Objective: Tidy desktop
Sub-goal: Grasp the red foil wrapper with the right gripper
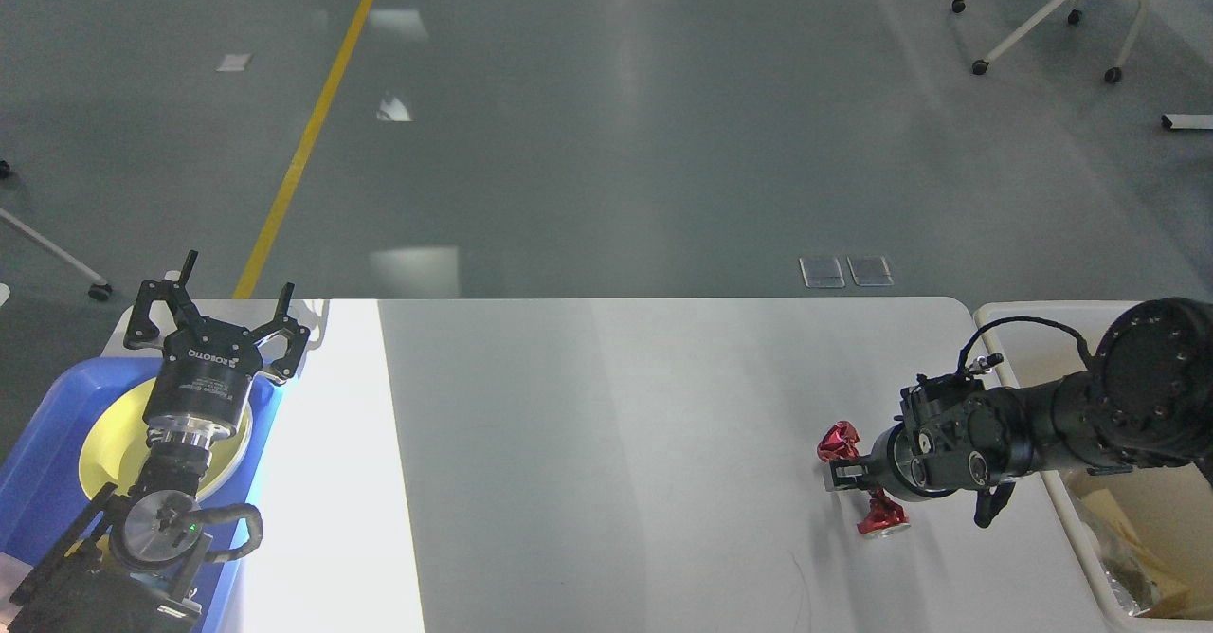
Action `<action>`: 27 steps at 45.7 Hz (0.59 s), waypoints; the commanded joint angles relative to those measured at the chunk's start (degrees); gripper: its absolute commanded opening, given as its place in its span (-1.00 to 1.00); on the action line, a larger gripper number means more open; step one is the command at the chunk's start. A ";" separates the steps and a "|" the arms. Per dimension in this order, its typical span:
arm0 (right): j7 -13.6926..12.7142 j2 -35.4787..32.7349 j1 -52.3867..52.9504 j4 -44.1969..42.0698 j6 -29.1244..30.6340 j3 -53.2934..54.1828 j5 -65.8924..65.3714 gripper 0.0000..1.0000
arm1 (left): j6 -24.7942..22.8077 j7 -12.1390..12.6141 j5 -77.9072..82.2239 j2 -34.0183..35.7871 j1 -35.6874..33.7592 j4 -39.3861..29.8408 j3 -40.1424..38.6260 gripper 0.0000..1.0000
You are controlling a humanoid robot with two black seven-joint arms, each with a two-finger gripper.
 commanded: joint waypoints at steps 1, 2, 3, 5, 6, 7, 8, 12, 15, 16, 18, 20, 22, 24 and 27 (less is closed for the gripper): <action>0.00 0.00 -0.05 0.08 0.08 -0.09 0.03 -0.29 | 0.00 0.00 0.00 -0.01 0.00 0.00 -0.07 0.94; 0.00 0.00 -0.05 0.08 0.08 -0.09 0.11 -0.29 | 0.00 0.00 0.00 -0.01 0.00 0.00 0.02 0.94; 0.00 0.00 -0.05 0.08 0.08 0.00 0.11 -0.30 | 0.00 0.00 0.00 -0.01 0.00 0.00 -0.07 0.94; 0.00 0.00 -0.05 0.08 0.08 -0.09 0.11 -0.33 | -0.09 0.00 0.00 -0.01 0.00 0.00 0.02 0.94; -0.08 0.00 -0.05 0.17 0.08 0.00 0.11 -0.40 | 0.00 0.00 0.00 -0.01 0.00 0.00 0.02 0.94; 0.00 0.00 -0.05 0.17 0.08 0.00 0.11 -0.48 | 0.00 0.00 0.00 -0.01 0.00 0.00 0.02 0.94; 0.00 0.00 -0.05 0.17 0.08 0.00 0.11 -0.56 | 0.00 0.00 0.00 -0.01 0.00 0.00 0.02 0.94; 0.00 0.00 0.03 0.26 0.08 0.00 0.11 -0.80 | 0.00 0.00 0.00 -0.01 0.00 0.00 -0.07 0.94; -0.08 0.00 0.03 0.35 0.25 0.00 0.20 -1.00 | 0.00 0.00 0.00 -0.01 0.00 0.00 -0.07 0.94; -0.08 0.00 0.03 0.44 0.34 -0.09 0.12 -1.00 | 0.00 0.00 0.00 -0.01 0.00 0.00 0.02 0.94; -0.08 -0.09 0.03 0.52 0.61 -0.09 0.11 -1.00 | 0.00 0.00 0.00 -0.01 0.00 0.00 -0.07 0.94; -0.08 -0.09 0.03 0.52 0.69 -0.09 0.11 -1.00 | 0.00 0.00 0.00 -0.01 0.00 0.00 -0.07 0.94; -0.08 -0.18 0.03 0.52 0.69 -0.09 0.20 -1.00 | 0.00 0.00 0.00 -0.01 0.00 0.00 -0.07 0.94; -0.08 -0.18 0.03 0.44 0.69 -0.09 0.73 -1.00 | 0.00 0.00 0.00 -0.01 0.00 0.00 -0.07 0.94; -0.08 -0.44 0.30 0.52 0.69 -0.09 2.39 -1.00 | 0.00 0.00 0.00 -0.01 0.00 0.00 0.02 0.94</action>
